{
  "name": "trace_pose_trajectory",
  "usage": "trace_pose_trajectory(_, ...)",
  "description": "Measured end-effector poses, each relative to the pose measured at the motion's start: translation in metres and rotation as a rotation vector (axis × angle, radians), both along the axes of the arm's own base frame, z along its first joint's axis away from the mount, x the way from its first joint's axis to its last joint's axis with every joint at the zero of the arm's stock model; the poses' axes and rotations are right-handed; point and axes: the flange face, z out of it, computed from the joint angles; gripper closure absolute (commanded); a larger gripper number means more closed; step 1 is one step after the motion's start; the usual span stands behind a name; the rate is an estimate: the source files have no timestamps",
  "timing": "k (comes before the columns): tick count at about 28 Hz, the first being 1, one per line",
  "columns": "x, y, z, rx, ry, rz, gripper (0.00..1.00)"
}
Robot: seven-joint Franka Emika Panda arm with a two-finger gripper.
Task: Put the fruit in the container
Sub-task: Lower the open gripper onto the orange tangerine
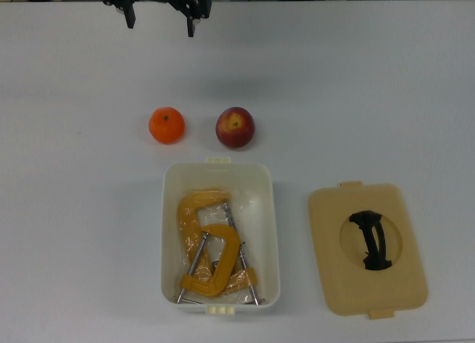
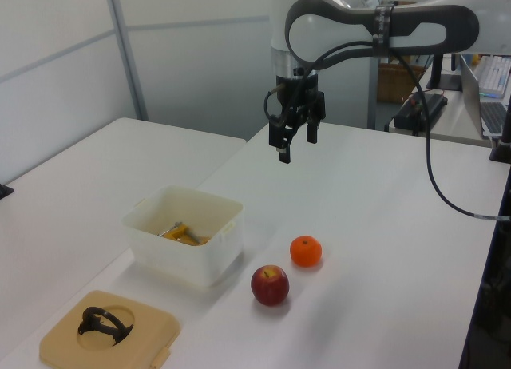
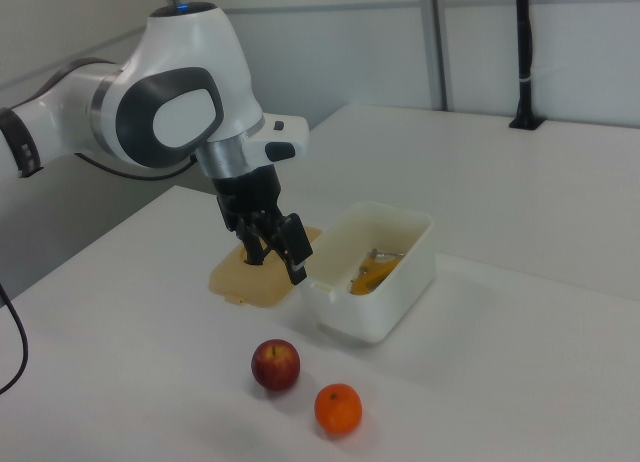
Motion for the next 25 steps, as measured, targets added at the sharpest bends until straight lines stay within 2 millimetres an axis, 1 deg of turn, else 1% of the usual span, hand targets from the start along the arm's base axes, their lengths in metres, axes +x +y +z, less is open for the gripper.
trace_pose_trajectory(4, 0.000, -0.001, -0.001, 0.000, 0.002, -0.002, 0.00)
trace_pose_trajectory(8, 0.003, -0.008, -0.008, 0.000, 0.014, -0.014, 0.00)
trace_pose_trajectory(10, 0.004, -0.013, -0.014, 0.000, 0.025, -0.022, 0.00)
trace_pose_trajectory(13, 0.009, -0.020, -0.028, 0.001, 0.051, -0.032, 0.00)
trace_pose_trajectory(15, 0.012, -0.023, -0.040, 0.000, 0.072, -0.037, 0.00)
trace_pose_trajectory(16, 0.015, -0.025, -0.050, -0.002, 0.089, -0.040, 0.00)
trace_pose_trajectory(20, 0.023, -0.031, -0.079, -0.016, 0.140, -0.044, 0.00)
trace_pose_trajectory(21, 0.026, -0.032, -0.091, -0.022, 0.154, -0.043, 0.00)
trace_pose_trajectory(25, 0.034, -0.033, -0.126, -0.030, 0.164, -0.038, 0.00)
